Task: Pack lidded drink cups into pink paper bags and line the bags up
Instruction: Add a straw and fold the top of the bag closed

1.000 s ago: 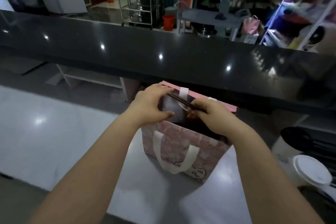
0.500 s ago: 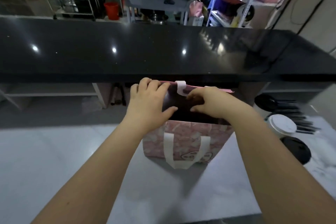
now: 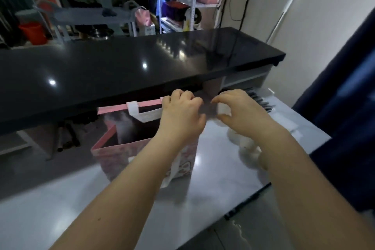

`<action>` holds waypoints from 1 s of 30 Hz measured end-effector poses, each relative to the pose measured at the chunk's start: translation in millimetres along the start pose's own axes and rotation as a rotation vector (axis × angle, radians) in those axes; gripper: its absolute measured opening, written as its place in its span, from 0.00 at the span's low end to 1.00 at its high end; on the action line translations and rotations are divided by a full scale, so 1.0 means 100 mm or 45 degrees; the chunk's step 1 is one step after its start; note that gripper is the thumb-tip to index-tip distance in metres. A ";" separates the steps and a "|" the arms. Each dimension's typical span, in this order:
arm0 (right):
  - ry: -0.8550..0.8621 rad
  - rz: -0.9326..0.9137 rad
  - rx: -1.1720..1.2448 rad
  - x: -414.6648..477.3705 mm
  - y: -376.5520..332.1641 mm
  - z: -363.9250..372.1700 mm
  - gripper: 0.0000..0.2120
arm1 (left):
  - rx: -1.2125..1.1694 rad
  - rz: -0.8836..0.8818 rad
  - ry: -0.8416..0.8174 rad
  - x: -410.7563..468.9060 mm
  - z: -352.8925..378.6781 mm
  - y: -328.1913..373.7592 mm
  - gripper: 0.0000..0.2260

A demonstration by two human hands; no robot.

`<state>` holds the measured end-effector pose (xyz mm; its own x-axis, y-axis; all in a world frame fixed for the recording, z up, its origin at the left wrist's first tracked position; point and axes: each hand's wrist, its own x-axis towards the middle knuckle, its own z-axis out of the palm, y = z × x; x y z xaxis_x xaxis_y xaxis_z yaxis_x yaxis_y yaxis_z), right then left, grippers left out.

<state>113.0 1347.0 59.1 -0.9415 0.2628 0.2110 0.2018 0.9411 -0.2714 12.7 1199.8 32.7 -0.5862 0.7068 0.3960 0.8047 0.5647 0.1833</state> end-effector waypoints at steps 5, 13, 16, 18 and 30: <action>0.087 0.209 0.057 -0.34 0.73 -0.19 0.16 | -0.114 0.074 -0.127 0.37 0.40 0.65 0.16; 0.031 0.501 0.128 -0.75 2.39 -0.14 0.16 | -0.203 0.159 -0.380 0.89 1.44 1.75 0.16; -0.033 0.552 0.169 -0.70 3.05 -0.09 0.16 | -0.237 0.134 -0.431 1.24 1.81 2.09 0.16; -0.101 0.610 0.196 -0.65 3.46 0.00 0.16 | -0.220 0.147 -0.486 1.47 2.03 2.26 0.16; -0.239 0.732 0.143 -0.08 4.50 0.96 0.22 | 0.144 0.216 -0.931 2.15 3.01 2.52 0.21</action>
<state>185.7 1747.7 -154.7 -0.7240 0.6699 -0.1643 0.6711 0.6291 -0.3922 61.5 1622.3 -106.6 -0.3996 0.8681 -0.2944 0.8981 0.4352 0.0643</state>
